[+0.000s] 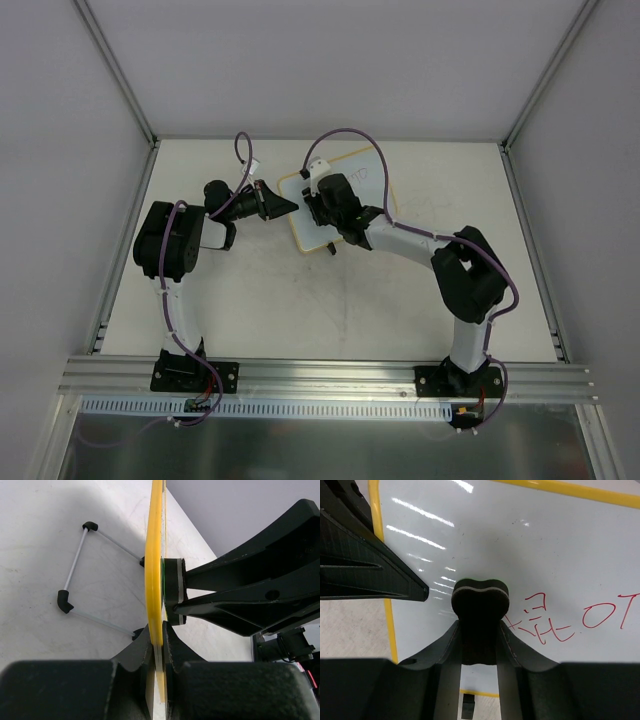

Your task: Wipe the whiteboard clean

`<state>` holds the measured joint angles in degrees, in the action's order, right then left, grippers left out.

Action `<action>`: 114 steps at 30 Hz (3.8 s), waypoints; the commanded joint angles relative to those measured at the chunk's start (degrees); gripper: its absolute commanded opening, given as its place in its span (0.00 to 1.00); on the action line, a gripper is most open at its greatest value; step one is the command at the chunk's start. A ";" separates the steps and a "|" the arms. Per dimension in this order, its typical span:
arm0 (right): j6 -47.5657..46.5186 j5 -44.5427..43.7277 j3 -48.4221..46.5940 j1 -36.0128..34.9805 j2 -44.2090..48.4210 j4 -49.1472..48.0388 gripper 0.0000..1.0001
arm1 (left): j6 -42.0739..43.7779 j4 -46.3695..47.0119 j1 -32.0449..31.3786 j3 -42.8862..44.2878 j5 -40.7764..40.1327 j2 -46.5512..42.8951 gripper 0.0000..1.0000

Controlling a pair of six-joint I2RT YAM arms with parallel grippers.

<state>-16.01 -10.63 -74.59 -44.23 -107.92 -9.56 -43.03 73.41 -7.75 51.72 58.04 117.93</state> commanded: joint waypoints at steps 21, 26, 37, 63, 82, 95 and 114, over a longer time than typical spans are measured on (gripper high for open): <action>11.96 -1.14 12.97 -3.50 2.63 0.95 0.00 | 6.20 13.17 0.28 1.71 0.67 0.90 0.00; 11.88 -2.73 11.40 -3.06 2.63 1.04 0.00 | 5.94 13.17 0.28 1.80 1.02 0.90 0.00; 8.98 -2.46 -4.94 -0.51 -2.56 9.21 0.00 | 5.85 13.08 0.19 1.98 1.55 1.07 0.00; 7.57 -2.73 -11.22 2.48 -5.82 14.40 0.00 | 6.64 12.99 -0.25 2.06 1.73 0.99 0.00; 15.48 2.72 5.86 4.06 -2.03 4.11 0.00 | 6.46 12.90 -0.25 2.24 1.99 1.07 0.00; 11.62 2.46 -13.37 7.49 -5.19 12.11 0.00 | 6.64 12.90 -0.34 2.24 2.16 1.16 0.00; 9.77 3.25 -16.91 8.19 -6.51 13.17 0.00 | 7.17 12.64 -0.51 2.24 2.25 1.07 0.00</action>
<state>-5.80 -6.90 -91.74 -36.27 -113.51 5.41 -43.05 73.12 -7.57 53.04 57.71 118.76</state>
